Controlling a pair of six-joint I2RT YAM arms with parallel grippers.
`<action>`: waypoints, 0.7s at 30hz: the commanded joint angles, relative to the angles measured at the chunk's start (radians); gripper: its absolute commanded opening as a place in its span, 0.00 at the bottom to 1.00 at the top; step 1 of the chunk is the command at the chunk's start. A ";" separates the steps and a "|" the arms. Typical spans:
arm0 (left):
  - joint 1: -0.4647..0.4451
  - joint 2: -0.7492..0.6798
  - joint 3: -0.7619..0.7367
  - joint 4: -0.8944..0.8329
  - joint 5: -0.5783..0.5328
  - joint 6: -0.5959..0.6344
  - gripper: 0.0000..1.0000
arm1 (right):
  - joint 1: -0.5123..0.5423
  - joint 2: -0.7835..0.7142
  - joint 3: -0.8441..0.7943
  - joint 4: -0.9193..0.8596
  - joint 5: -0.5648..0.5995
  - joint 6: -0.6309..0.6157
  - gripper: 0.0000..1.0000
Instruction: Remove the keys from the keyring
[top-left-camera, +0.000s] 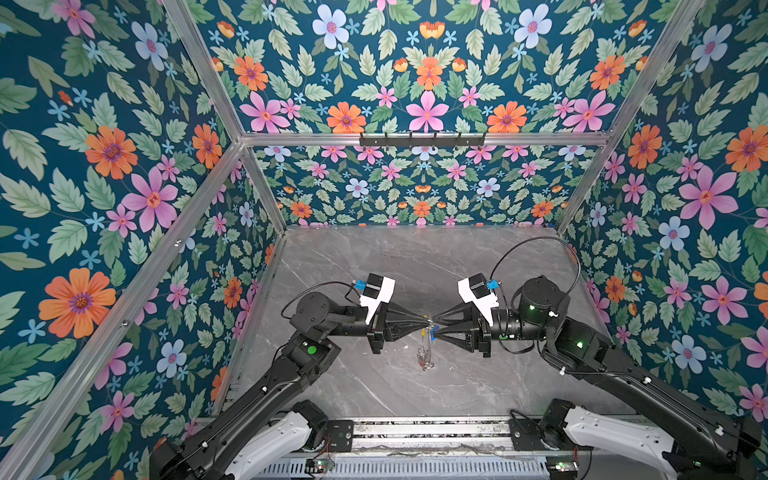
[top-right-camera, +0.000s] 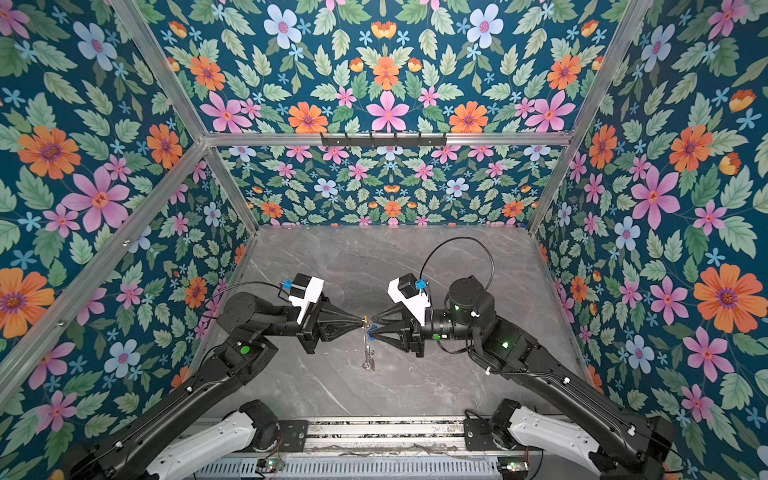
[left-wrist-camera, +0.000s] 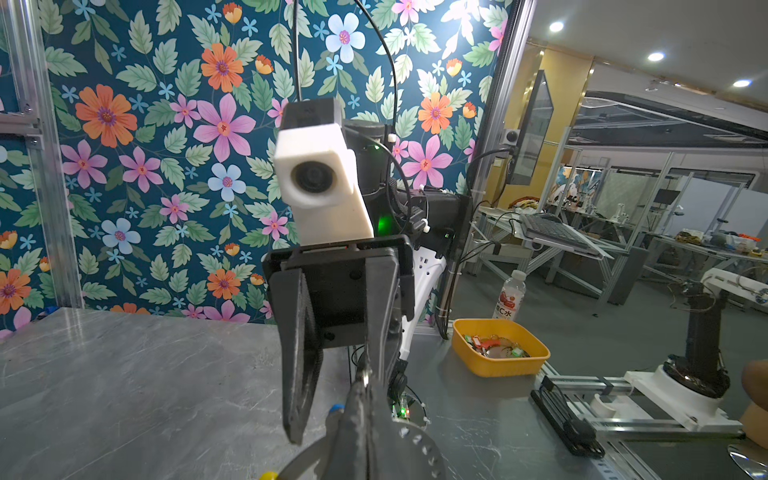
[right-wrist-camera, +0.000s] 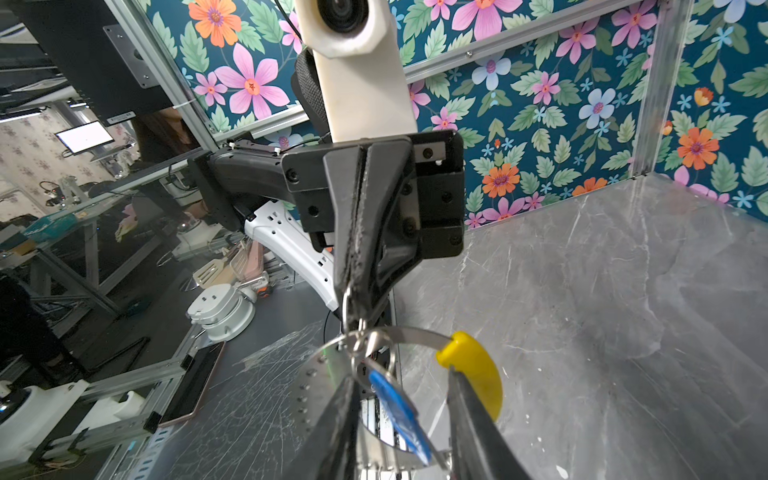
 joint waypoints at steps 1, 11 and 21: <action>0.001 -0.010 -0.006 0.067 -0.033 -0.010 0.00 | 0.000 0.004 0.000 0.049 -0.044 0.014 0.26; 0.001 -0.014 -0.040 0.154 -0.078 -0.047 0.00 | 0.000 0.029 -0.006 0.089 -0.075 0.043 0.00; 0.001 -0.009 -0.059 0.221 -0.065 -0.081 0.00 | 0.000 0.041 -0.004 0.109 -0.066 0.068 0.30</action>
